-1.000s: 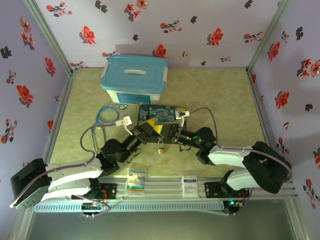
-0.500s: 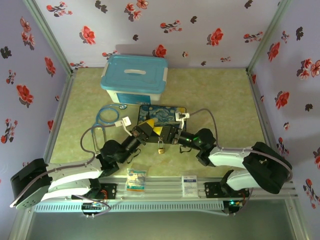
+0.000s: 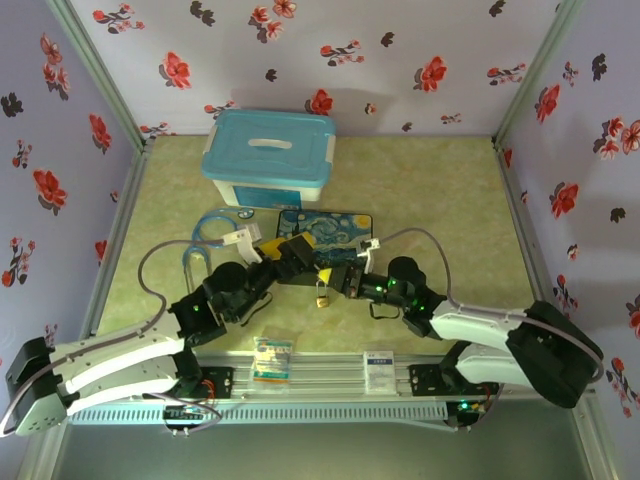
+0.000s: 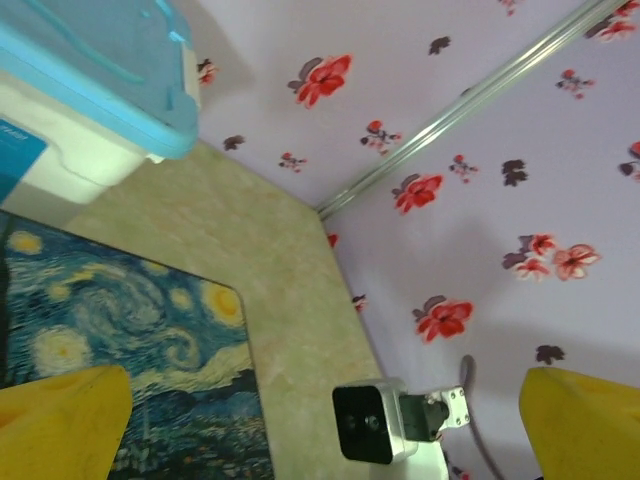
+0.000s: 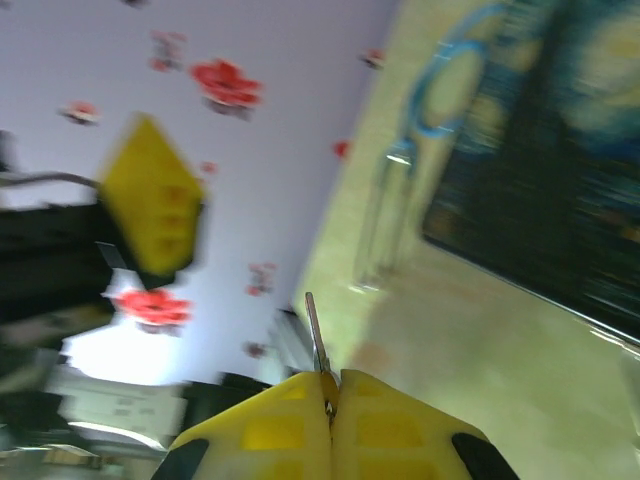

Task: Unlock the padlock with the key

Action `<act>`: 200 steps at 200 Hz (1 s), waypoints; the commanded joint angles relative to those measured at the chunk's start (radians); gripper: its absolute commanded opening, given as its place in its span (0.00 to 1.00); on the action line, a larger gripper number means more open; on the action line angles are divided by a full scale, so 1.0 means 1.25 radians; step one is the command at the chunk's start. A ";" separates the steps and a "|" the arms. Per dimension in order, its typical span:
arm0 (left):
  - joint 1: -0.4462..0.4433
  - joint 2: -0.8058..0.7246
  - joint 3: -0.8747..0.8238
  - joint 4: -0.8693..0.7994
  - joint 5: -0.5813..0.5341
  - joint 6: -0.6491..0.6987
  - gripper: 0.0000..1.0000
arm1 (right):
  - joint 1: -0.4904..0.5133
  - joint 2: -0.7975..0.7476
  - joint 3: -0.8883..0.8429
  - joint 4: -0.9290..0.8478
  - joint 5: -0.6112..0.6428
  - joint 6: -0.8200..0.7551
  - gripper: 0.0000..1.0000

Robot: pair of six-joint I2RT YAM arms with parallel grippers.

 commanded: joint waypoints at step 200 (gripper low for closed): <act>-0.080 0.415 -0.123 0.193 0.071 -0.302 0.81 | -0.124 0.016 0.092 -0.306 0.022 -0.422 0.00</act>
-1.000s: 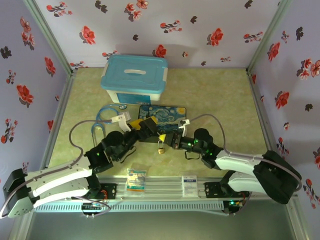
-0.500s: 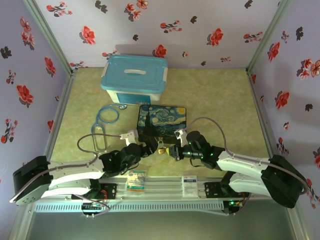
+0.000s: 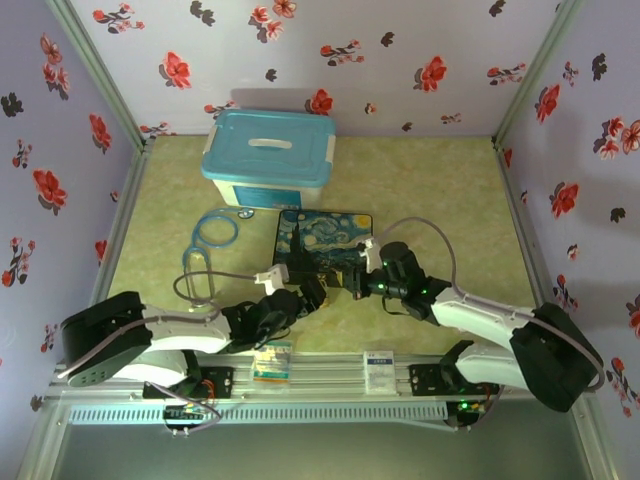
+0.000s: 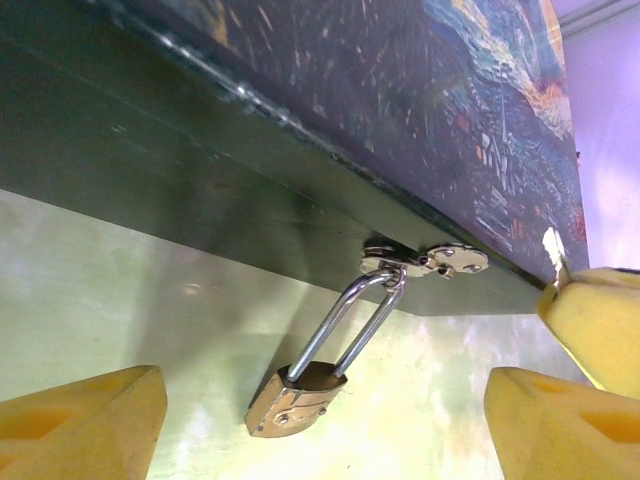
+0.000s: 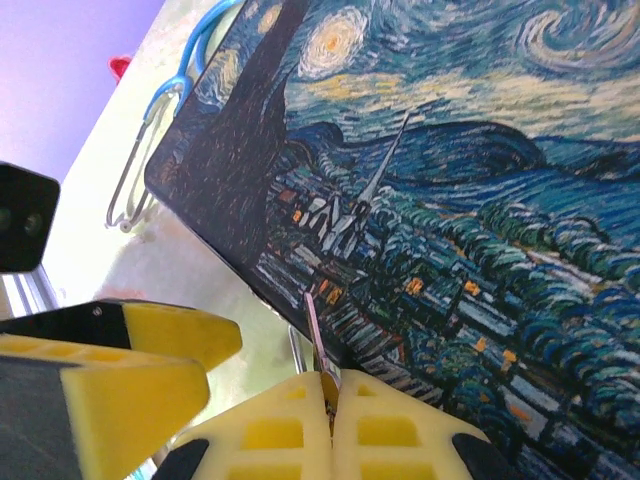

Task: Unlock the padlock with the key

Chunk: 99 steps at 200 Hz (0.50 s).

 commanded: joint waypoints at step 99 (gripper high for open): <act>0.026 0.194 0.132 0.021 0.118 0.122 0.68 | -0.123 0.090 0.020 0.151 -0.063 -0.002 0.00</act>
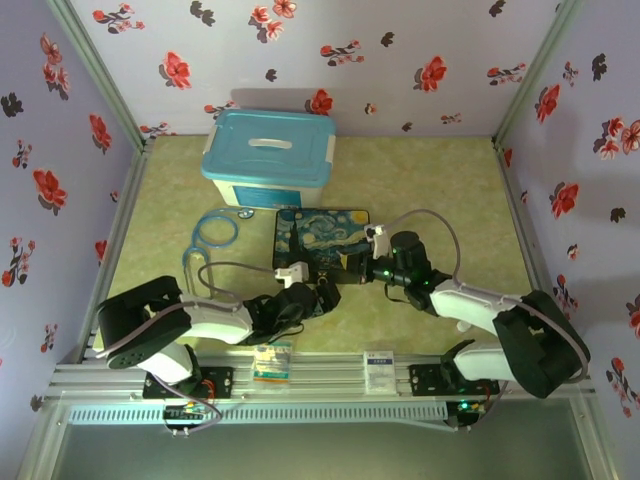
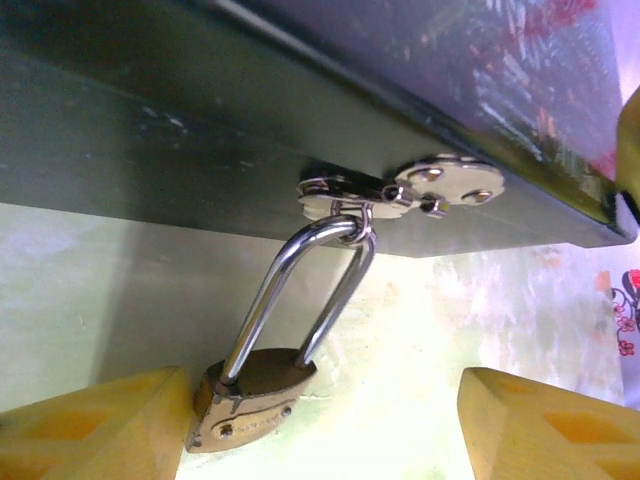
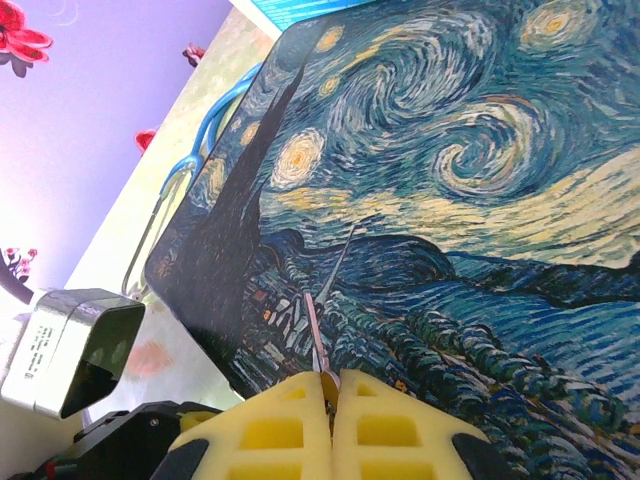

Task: Unlock the padlock with the key

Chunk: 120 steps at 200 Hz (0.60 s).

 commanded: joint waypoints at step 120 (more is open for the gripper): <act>0.005 0.103 0.078 -0.019 -0.011 0.073 0.34 | -0.027 -0.125 0.006 -0.175 0.057 0.009 0.00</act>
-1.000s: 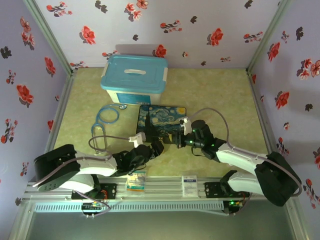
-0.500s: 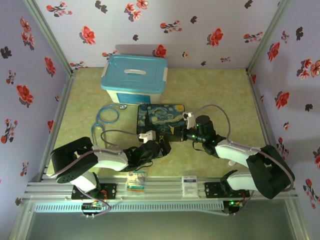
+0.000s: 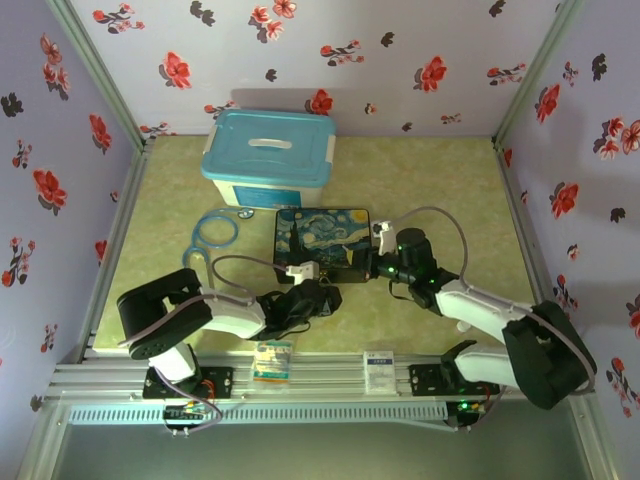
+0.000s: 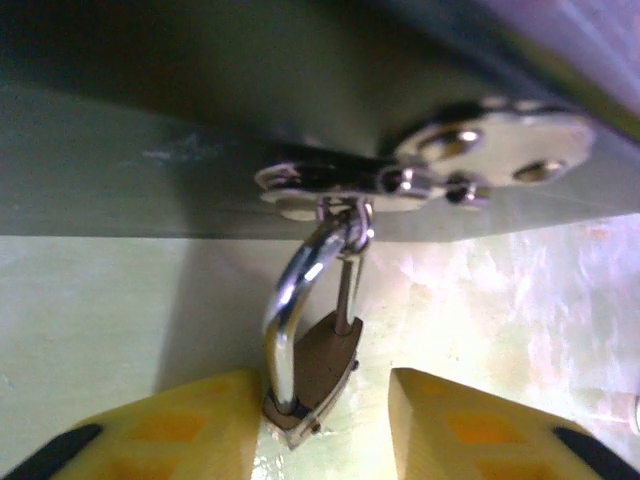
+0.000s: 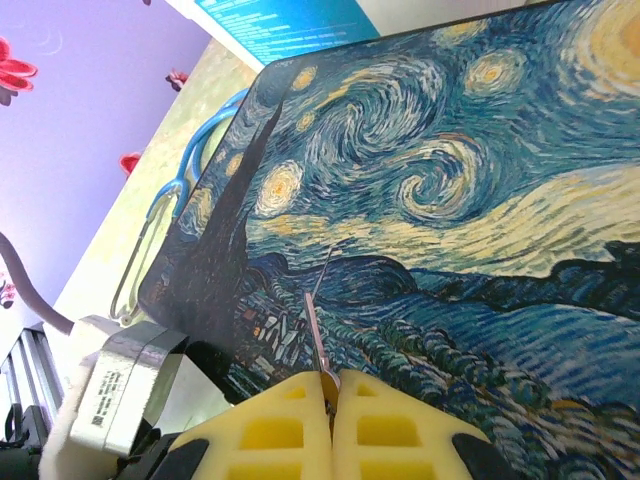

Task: Unlock the padlock with the key

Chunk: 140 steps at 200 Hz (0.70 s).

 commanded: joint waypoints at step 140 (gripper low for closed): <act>-0.054 0.087 0.159 -0.215 -0.210 -0.014 0.37 | -0.001 -0.345 -0.099 -0.333 0.056 0.095 0.00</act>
